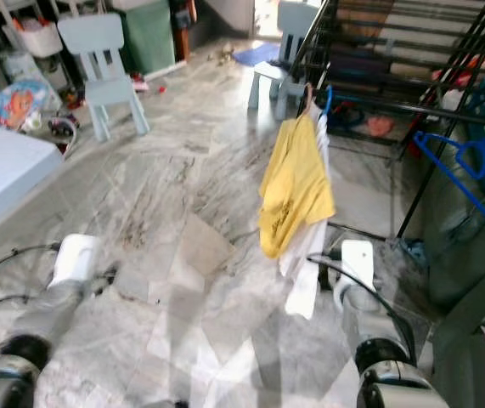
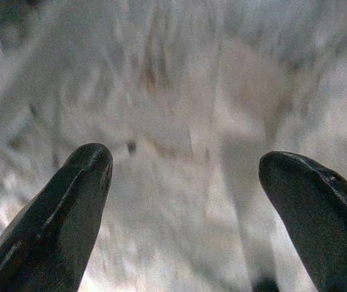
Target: Hang hanger
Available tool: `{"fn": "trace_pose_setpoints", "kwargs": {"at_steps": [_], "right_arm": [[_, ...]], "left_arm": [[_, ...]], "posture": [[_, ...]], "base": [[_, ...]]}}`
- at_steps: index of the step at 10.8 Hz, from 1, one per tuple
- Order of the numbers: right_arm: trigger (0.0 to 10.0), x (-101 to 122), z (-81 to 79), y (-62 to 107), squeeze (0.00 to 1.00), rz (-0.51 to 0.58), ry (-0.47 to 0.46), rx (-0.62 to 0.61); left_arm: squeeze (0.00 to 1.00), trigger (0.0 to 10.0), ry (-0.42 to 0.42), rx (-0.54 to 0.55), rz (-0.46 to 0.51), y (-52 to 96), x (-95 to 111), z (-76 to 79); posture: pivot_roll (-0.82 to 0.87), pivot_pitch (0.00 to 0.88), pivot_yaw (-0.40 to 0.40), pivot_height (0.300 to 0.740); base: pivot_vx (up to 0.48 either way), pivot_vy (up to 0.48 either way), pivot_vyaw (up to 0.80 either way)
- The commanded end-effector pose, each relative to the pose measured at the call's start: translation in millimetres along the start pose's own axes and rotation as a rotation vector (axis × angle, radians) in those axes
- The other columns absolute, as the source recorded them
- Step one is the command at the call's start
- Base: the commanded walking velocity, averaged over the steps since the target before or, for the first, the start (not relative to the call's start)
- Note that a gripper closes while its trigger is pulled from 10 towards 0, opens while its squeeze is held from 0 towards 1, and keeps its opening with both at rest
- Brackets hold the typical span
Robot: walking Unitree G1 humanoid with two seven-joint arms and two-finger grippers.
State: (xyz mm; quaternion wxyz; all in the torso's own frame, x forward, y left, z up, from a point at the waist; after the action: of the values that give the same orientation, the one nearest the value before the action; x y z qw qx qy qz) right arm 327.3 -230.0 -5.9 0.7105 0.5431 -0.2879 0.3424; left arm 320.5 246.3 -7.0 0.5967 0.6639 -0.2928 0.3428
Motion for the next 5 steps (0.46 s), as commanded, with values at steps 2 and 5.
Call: {"fn": "trace_pose_setpoints", "kwargs": {"at_steps": [2, 5], "right_arm": [[10.0, -30.8, -16.9, 3.5, 0.0, -0.101, 0.035, 0.057], [10.0, -89.7, -15.2, 18.4, 0.0, -0.253, 0.027, 0.052]], "left_arm": [[0.0, 10.0, 0.131, 0.007, -0.175, 9.3, -53.6, -8.5], [0.0, 10.0, 0.209, 0.069, -0.288, 22.7, -95.3, -19.9]], "posture": [[-0.01, 0.0, 0.005, 0.74], [-0.02, 0.0, 0.001, 0.74]], "base": [[0.0, 0.0, 0.0], [0.0, 0.0, 0.0]]}}
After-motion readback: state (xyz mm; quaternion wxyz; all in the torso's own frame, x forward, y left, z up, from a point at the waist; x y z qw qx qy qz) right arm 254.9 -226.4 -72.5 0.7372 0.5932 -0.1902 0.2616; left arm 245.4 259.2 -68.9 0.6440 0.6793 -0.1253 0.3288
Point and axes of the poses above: a point about 5 cm out from each wrist's last joint towards the gripper, its own y axis pointing back from the gripper into the wrist, its own x axis along the axis of the wrist's last joint, z = x × y, the point moved 3 cm from there along -y, pointing out of the wrist towards the gripper, and after that the axes turned 10 degrees about y, right-handed, at the moved point
